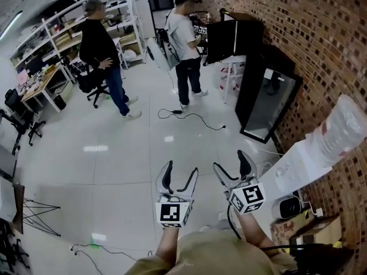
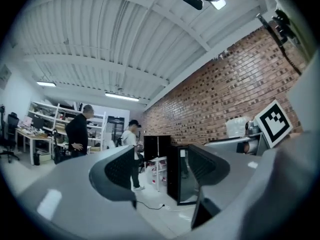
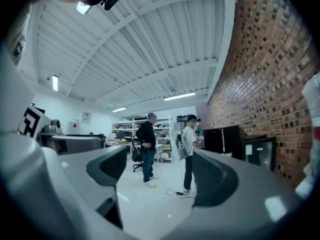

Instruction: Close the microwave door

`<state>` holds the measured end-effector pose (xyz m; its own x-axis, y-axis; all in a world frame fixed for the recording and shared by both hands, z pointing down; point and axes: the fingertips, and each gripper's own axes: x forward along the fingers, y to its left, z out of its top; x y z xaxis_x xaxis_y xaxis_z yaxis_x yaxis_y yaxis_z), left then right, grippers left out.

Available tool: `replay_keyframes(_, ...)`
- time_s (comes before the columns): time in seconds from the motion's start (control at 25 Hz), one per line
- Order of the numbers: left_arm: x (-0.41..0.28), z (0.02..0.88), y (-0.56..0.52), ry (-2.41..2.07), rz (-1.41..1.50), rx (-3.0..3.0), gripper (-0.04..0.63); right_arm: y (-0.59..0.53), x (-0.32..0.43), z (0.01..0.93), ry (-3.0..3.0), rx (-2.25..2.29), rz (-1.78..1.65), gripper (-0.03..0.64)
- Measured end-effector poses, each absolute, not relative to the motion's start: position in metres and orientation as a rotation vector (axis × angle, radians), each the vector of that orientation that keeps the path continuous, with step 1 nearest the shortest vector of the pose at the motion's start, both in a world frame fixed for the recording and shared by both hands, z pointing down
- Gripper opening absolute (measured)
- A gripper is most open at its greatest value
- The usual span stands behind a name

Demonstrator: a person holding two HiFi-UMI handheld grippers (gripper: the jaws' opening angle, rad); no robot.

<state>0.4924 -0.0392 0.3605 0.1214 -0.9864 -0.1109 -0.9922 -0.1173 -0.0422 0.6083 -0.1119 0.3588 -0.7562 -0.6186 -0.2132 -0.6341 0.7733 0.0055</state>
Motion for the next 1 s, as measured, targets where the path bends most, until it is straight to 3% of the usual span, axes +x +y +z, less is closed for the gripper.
replay_keyframes(0.24,0.428,0.405,-0.078,2.249,0.152,-1.871,0.33,-0.172,0.529,0.404,2.911,-0.551,0.148,0.398)
replay_keyframes(0.6,0.538,0.454,-0.181,2.584,0.031,-1.278,0.33,-0.326,0.585,0.459,2.923,0.088,0.008,0.398)
replay_keyframes(1.0,0.566,0.495,-0.249,2.868,-0.101,-0.783,0.33,-0.397,0.555,0.506,2.867,0.662,-0.126,0.397)
